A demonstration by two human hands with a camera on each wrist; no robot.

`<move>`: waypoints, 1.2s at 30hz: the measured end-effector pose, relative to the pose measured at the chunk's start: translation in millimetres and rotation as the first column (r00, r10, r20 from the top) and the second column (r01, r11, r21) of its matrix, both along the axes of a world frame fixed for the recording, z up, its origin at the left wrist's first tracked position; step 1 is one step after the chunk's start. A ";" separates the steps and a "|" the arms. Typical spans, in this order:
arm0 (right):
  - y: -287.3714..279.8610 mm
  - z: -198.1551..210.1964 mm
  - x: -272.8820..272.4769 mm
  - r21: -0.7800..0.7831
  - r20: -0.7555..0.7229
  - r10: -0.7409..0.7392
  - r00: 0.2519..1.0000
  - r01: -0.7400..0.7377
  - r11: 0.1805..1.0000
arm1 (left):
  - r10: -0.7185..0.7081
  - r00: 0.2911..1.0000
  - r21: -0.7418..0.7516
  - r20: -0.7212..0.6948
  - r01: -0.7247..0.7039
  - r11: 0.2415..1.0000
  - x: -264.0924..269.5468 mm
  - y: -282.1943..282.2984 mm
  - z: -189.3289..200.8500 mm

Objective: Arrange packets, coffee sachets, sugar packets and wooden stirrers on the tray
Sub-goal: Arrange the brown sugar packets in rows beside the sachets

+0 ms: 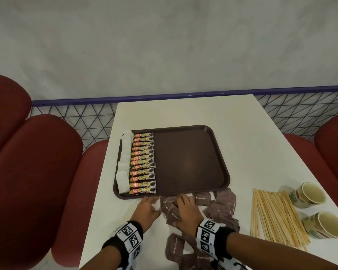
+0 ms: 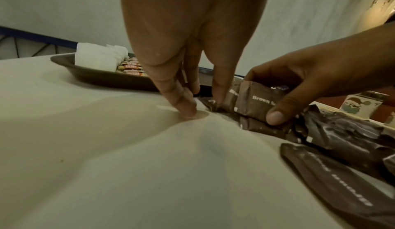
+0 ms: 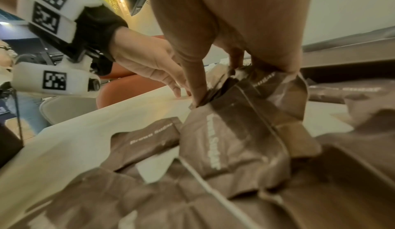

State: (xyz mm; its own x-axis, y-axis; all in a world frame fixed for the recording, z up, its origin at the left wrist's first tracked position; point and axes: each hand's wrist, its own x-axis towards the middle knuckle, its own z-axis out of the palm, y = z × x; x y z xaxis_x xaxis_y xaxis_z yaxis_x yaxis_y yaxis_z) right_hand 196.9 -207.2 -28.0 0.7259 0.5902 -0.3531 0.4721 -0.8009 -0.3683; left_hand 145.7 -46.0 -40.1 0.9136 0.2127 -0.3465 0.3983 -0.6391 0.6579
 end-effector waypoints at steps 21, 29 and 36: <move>10.1 10.9 4.8 0.013 -0.192 -0.033 0.981 0.036 0.999 | -0.029 0.999 -0.055 -0.028 0.027 0.998 -12.0 -5.8 -2.5; 15.8 13.8 12.4 -0.133 -0.158 0.156 0.975 -0.178 0.975 | -0.074 0.995 -0.235 -0.066 0.057 0.970 -7.8 5.1 5.9; 21.1 30.7 36.8 0.015 -0.339 0.180 0.923 -0.186 0.982 | 0.163 0.985 -0.300 0.053 -0.140 0.944 4.4 33.4 35.4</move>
State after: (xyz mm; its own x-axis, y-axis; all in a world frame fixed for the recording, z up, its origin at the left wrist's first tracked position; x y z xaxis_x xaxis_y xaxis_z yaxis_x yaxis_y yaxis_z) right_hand 233.7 -186.1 2.6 0.4418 0.6933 -0.5693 0.4610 -0.7199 -0.5189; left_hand 150.1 -12.5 -4.7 0.9048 0.2495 -0.3452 0.4166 -0.3491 0.8394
